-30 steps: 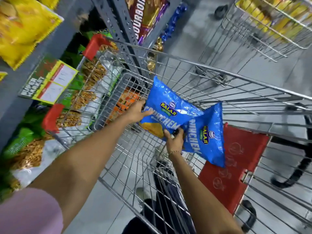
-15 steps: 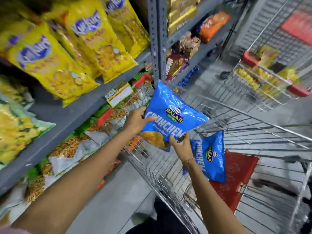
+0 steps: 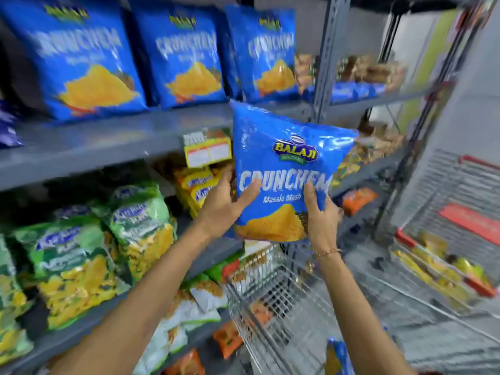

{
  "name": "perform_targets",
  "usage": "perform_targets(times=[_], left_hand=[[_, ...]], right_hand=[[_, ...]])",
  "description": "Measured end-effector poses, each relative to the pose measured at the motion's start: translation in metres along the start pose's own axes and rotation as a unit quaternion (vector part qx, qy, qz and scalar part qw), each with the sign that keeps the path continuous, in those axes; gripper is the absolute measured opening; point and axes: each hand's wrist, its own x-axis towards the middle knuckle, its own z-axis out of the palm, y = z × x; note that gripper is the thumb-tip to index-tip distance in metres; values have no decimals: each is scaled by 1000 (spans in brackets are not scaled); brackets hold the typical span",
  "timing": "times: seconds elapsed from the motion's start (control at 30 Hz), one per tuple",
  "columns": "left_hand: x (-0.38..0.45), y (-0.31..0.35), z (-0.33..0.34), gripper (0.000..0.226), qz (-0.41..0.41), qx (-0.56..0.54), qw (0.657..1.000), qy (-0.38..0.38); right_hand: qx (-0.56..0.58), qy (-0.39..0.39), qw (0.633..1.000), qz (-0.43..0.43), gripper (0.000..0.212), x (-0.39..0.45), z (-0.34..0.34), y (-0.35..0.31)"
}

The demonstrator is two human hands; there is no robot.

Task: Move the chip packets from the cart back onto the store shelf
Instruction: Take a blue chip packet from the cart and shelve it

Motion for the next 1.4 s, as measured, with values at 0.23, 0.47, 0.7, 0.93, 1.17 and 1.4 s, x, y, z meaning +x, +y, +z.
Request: perform_targets(times=[0.23,0.47,0.7,0.93,1.17,1.4], left_hand=[[-3,76,-89,69,75,50,982,165],[19,128,-164,28,90,83,961,247],[62,129,-230,39,58,64,953,289],[85,100,-260,46,21,18,946,324],[85,78,-264,46,-3,22,953,302],[67,70,-256,76,-86,110,950,279]], right_hand=[[82,-139,986,-39,30,23,92,-94],[159,-229,960,-25,11,57,189,-139],[137,-306,942,15,48,90,272,-150],[97,-358,928,24,34,109,308,-128],[71,-385,920,24,69,116,317,-112],[51,-332,942,-17,47,115,310,-96]])
